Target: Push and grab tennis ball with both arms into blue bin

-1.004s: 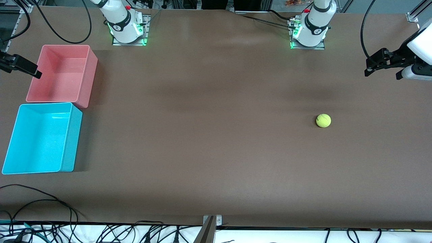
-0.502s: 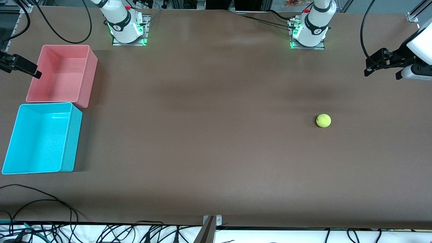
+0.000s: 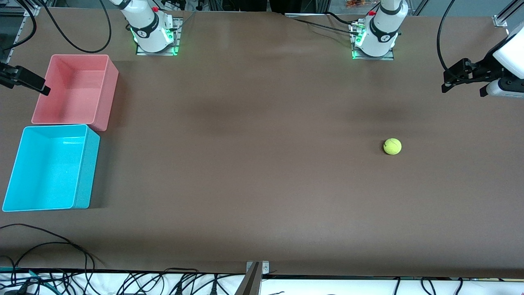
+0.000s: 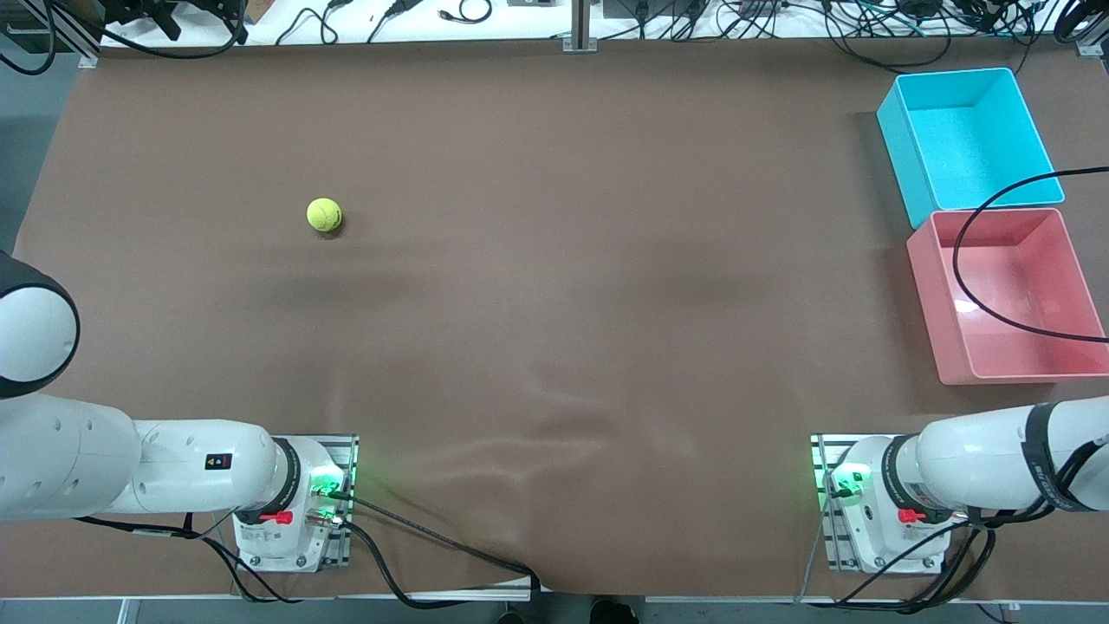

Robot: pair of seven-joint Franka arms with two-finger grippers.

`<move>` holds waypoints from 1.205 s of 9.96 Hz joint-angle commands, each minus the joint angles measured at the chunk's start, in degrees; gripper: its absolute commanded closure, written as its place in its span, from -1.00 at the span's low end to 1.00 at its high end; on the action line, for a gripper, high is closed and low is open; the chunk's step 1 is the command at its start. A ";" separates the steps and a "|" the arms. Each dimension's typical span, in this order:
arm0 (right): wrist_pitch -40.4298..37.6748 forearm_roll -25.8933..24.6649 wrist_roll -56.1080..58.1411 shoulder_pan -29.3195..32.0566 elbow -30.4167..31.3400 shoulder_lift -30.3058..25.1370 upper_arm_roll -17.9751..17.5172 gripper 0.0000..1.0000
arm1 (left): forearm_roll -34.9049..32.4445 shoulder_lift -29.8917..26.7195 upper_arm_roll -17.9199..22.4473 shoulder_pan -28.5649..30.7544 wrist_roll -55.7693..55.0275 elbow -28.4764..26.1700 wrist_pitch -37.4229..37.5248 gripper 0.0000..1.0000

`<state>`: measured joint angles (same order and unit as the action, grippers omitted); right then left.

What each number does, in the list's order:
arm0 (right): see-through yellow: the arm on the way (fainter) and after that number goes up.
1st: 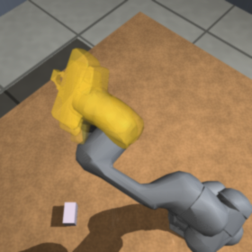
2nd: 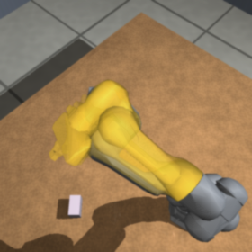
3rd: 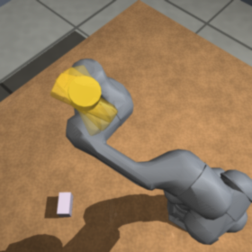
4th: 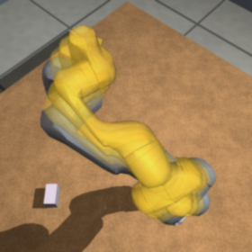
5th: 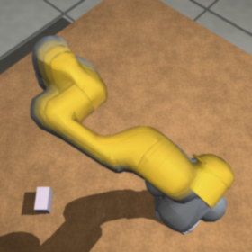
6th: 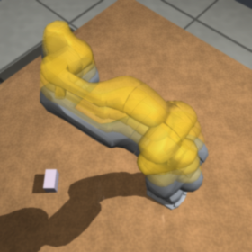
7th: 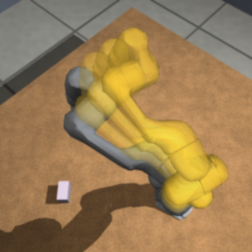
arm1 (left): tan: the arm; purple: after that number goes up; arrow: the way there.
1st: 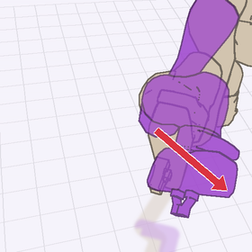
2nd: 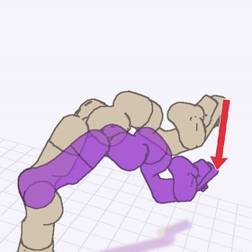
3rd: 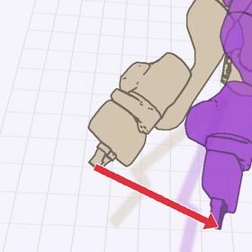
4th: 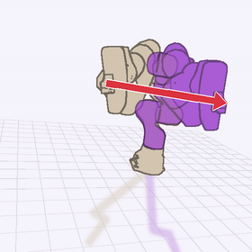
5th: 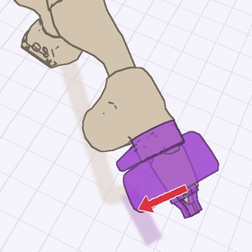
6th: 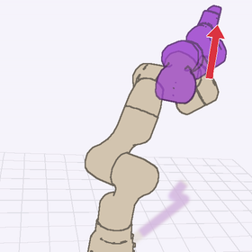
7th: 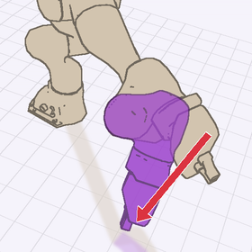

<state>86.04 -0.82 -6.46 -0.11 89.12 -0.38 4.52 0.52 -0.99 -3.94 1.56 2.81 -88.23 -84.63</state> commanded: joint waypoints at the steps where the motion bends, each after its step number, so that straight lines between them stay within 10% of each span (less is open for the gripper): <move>1: -0.87 0.03 0.66 0.37 -1.41 0.38 -0.04 -1.00 | -1.48 0.99 -0.45 0.37 0.09 2.19 1.39 -1.00; 12: -1.23 0.12 0.66 0.28 -1.41 0.20 1.20 -1.00 | -1.22 1.87 -0.19 0.29 0.18 2.45 1.13 -1.00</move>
<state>86.04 -0.82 -6.46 -0.09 89.10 -0.38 5.65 0.52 -0.66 -3.79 1.60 2.81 -88.23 -84.63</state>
